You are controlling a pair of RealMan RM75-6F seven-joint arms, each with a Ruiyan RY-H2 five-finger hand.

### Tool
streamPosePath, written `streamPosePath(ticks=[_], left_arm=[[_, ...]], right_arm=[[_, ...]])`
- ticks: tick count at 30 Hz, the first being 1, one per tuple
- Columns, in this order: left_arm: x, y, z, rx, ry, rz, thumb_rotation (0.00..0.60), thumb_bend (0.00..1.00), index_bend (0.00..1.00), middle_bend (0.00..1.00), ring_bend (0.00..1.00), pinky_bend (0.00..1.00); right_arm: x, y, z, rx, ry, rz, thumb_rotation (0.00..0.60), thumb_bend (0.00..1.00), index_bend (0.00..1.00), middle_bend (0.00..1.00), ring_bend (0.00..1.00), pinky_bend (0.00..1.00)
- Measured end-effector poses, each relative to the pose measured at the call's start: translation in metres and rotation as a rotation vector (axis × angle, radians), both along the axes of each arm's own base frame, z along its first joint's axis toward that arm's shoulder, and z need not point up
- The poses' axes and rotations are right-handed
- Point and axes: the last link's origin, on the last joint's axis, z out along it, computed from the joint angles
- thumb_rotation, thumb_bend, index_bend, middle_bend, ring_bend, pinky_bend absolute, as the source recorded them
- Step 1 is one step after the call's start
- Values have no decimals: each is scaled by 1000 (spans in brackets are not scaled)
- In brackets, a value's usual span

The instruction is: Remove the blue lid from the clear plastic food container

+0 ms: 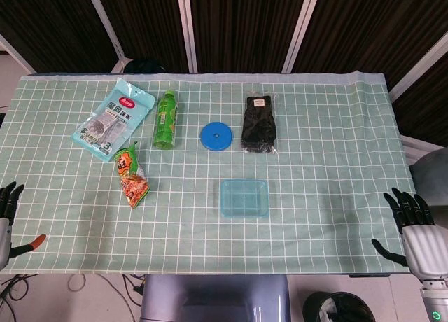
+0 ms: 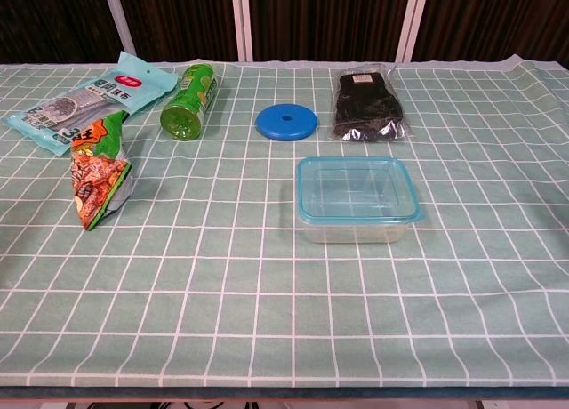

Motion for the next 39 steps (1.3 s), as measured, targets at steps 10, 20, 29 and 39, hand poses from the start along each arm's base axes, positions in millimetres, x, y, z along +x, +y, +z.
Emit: streamPosePath(ticks=[10, 20, 29, 39], left_arm=[[0, 0, 0, -3, 1, -2, 600, 0, 0, 0, 0, 26], [12, 7, -6, -33, -33, -21, 600, 0, 0, 0, 0, 26], [50, 50, -21, -122, -3, -120, 600, 0, 0, 0, 0, 26], [117, 110, -64, -278, -11, -238, 600, 0, 0, 0, 0, 26]], right_arm=[[0, 0, 0, 0, -2, -1, 600, 323, 0, 0, 0, 0], [-1, -2, 0, -5, 0, -7, 600, 323, 0, 0, 0, 0], [-3, -8, -2, -40, 6, -20, 600, 323, 0, 0, 0, 0], [-7, -13, 1, -74, -10, -52, 600, 323, 0, 0, 0, 0]])
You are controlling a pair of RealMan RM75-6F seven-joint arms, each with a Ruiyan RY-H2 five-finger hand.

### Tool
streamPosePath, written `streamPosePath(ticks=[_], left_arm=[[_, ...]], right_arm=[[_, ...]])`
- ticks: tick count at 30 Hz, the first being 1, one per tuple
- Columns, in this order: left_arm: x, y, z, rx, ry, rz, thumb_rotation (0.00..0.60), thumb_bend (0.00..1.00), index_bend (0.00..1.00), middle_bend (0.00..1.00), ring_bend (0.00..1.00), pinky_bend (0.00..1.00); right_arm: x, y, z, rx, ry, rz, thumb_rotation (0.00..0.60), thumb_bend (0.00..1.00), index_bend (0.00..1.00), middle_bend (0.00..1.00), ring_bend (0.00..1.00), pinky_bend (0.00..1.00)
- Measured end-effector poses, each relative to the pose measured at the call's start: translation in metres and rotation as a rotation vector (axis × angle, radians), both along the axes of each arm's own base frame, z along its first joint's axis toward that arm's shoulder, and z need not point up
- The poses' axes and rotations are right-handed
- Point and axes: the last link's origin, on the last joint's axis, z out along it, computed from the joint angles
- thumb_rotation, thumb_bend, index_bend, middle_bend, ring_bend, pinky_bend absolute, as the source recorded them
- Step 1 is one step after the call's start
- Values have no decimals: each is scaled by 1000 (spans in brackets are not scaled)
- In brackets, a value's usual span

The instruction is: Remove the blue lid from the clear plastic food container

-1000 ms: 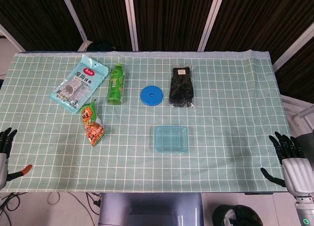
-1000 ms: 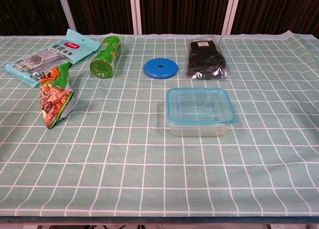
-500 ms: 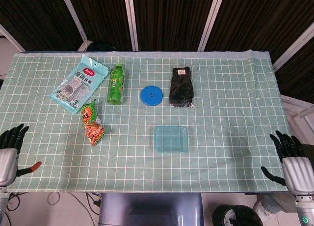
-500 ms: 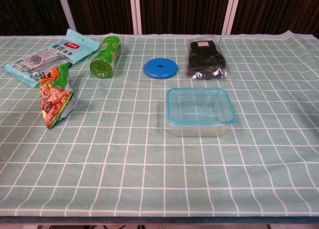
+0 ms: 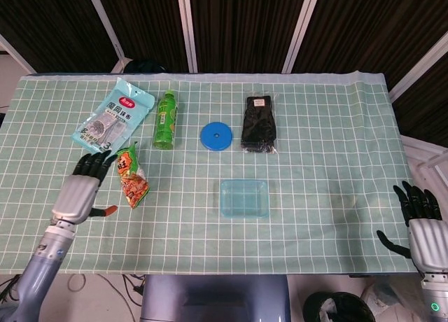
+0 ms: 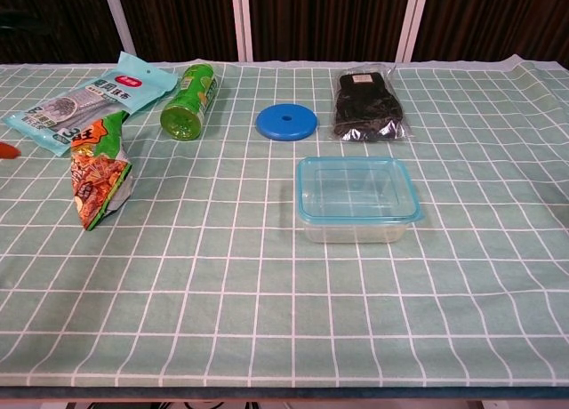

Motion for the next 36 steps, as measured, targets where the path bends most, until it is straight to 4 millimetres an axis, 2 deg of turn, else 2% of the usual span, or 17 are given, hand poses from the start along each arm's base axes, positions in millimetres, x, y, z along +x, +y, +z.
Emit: streamPosePath(ticks=[8, 17, 26, 36], left_arm=[[66, 26, -51, -126, -54, -63, 600, 0, 0, 0, 0, 26], [129, 31, -110, -255, -70, -93, 600, 0, 0, 0, 0, 26], [164, 29, -153, -339, -73, -73, 600, 0, 0, 0, 0, 26], [189, 36, -186, -365, -85, -40, 600, 0, 0, 0, 0, 26]], right_arm=[[-3, -4, -1, -6, -11, -23, 600, 323, 0, 0, 0, 0], [-5, -6, -1, -7, -22, -43, 600, 323, 0, 0, 0, 0], [-5, -8, -3, 4, -25, -53, 600, 323, 0, 0, 0, 0], [-6, -9, -3, 10, -34, -63, 600, 323, 0, 0, 0, 0]])
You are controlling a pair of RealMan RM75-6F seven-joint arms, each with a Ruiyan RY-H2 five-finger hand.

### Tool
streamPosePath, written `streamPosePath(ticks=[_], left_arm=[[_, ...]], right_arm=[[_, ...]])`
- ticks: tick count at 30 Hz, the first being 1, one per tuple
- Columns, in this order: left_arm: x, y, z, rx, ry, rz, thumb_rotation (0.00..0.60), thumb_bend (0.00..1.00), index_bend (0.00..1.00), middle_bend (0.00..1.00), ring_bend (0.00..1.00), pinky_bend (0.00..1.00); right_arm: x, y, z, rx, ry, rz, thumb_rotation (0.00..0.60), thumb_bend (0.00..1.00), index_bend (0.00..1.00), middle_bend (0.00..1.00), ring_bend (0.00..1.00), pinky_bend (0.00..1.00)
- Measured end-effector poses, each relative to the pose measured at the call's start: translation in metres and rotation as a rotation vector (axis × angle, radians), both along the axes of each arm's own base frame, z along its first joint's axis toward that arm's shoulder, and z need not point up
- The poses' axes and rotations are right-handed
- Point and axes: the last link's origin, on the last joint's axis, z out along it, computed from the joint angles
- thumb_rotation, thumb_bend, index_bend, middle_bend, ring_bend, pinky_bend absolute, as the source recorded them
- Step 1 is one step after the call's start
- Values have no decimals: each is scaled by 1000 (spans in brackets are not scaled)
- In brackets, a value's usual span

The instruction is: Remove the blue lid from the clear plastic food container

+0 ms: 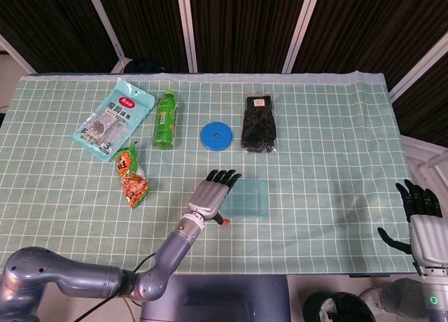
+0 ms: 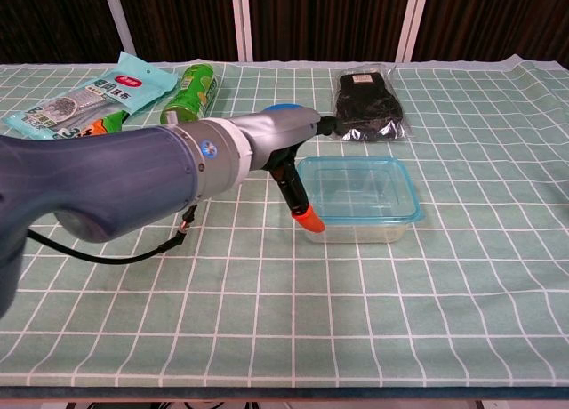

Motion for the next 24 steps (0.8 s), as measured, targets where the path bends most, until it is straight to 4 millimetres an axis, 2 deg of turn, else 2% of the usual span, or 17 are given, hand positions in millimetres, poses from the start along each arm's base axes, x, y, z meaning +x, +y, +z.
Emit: streamPosePath(ticks=[12, 15, 18, 20, 24], left_arm=[[20, 12, -26, -26, -6, 36, 600, 0, 0, 0, 0, 50], [22, 16, -31, -24, -5, 38, 600, 27, 41, 53, 65, 166], [24, 20, -35, -14, -1, 32, 600, 140, 236, 258, 266, 370], [25, 23, -37, 3, -1, 17, 600, 167, 298, 319, 327, 449], [29, 27, -39, 30, -13, -26, 600, 169, 314, 336, 336, 463]], right_arm=[[0, -1, -2, 13, -8, -11, 600, 323, 0, 0, 0, 0], [0, 0, -1, 11, -9, -12, 600, 322, 0, 0, 0, 0], [0, 0, -1, 13, -11, -12, 600, 323, 0, 0, 0, 0], [0, 0, -2, 16, -11, -13, 600, 323, 0, 0, 0, 0], [1, 0, -2, 18, -14, -14, 600, 323, 0, 0, 0, 0]])
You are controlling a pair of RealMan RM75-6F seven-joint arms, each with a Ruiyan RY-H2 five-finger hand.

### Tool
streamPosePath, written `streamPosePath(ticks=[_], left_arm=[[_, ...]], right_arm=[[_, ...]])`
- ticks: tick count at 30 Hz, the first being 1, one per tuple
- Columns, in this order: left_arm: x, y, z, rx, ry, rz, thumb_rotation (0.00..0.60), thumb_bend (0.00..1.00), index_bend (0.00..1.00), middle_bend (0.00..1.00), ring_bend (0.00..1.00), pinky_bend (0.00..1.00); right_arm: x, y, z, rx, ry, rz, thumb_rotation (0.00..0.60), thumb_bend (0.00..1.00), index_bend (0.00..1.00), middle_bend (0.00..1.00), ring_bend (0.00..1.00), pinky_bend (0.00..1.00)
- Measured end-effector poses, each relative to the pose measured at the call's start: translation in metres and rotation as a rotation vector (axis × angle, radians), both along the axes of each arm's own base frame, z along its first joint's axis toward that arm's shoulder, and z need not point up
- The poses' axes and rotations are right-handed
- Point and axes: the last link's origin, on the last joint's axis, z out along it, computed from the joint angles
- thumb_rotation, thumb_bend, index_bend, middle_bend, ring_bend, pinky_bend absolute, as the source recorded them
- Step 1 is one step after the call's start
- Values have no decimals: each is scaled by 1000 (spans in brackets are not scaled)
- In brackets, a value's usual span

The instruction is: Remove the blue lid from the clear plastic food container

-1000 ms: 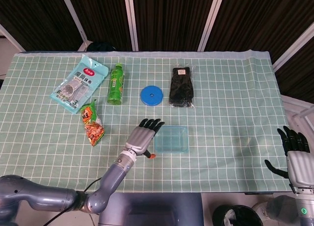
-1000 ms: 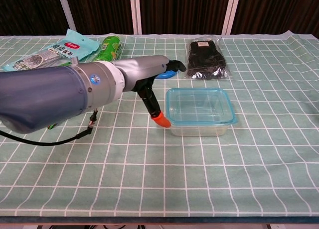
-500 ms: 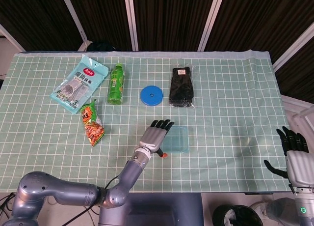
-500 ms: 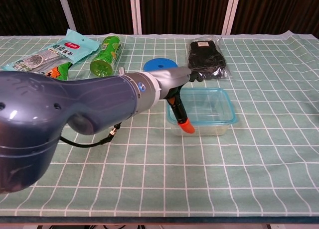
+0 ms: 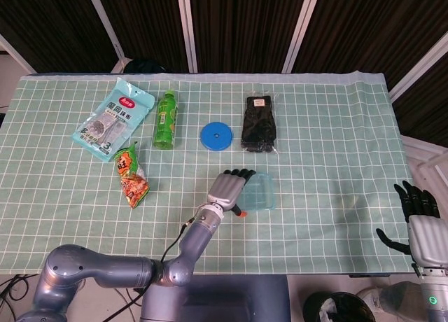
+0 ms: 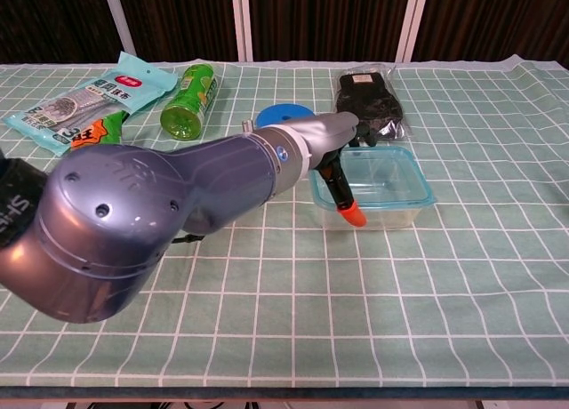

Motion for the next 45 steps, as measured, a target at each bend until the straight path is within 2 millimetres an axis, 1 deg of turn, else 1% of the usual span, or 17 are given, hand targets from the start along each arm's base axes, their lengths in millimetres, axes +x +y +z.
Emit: streamPosePath(ticks=[4, 7, 13, 18, 21, 23, 26, 30, 35, 39, 42, 45], left_arm=[[-3, 1, 3, 14, 7, -60, 600, 169, 315, 335, 335, 459], [-10, 5, 12, 22, 23, -114, 600, 169, 315, 334, 335, 453], [-28, 11, 40, 1, 65, -259, 600, 169, 316, 334, 335, 452], [-49, 9, 64, -54, 61, -343, 600, 169, 316, 334, 335, 446], [-63, 6, 73, -87, 55, -370, 600, 169, 316, 334, 335, 444], [-72, 4, 77, -110, 49, -381, 600, 169, 316, 334, 335, 444], [-83, 4, 79, -136, 38, -382, 600, 169, 316, 334, 335, 444], [-96, 6, 79, -154, 33, -380, 600, 169, 316, 334, 335, 444], [-107, 10, 77, -163, 27, -384, 600, 169, 316, 334, 335, 444], [-110, 11, 75, -166, 21, -385, 600, 169, 316, 334, 335, 444], [-112, 14, 75, -168, 17, -380, 600, 169, 316, 334, 335, 444], [-111, 15, 74, -176, 3, -369, 600, 169, 316, 334, 335, 444]], right_arm=[[0, 0, 0, 3, 2, 2, 600, 323, 0, 0, 0, 0], [1, 0, 0, 5, 4, 3, 600, 323, 0, 0, 0, 0], [5, -1, -1, 6, 10, 23, 600, 322, 0, 0, 0, 0], [12, -3, -5, 18, 12, 44, 600, 322, 0, 0, 0, 0], [21, -5, -12, 36, 10, 67, 600, 322, 0, 0, 0, 0], [30, -8, -20, 54, 1, 88, 600, 323, 0, 0, 0, 0], [47, -11, -35, 90, -19, 124, 600, 323, 0, 0, 0, 0], [73, -12, -63, 159, -52, 176, 600, 323, 0, 0, 0, 0], [109, -7, -106, 253, -86, 240, 600, 322, 0, 0, 0, 0], [135, -2, -139, 317, -123, 279, 600, 323, 0, 0, 0, 0], [148, 1, -159, 341, -148, 289, 600, 322, 0, 0, 0, 0], [157, 3, -177, 351, -160, 289, 600, 322, 0, 0, 0, 0]])
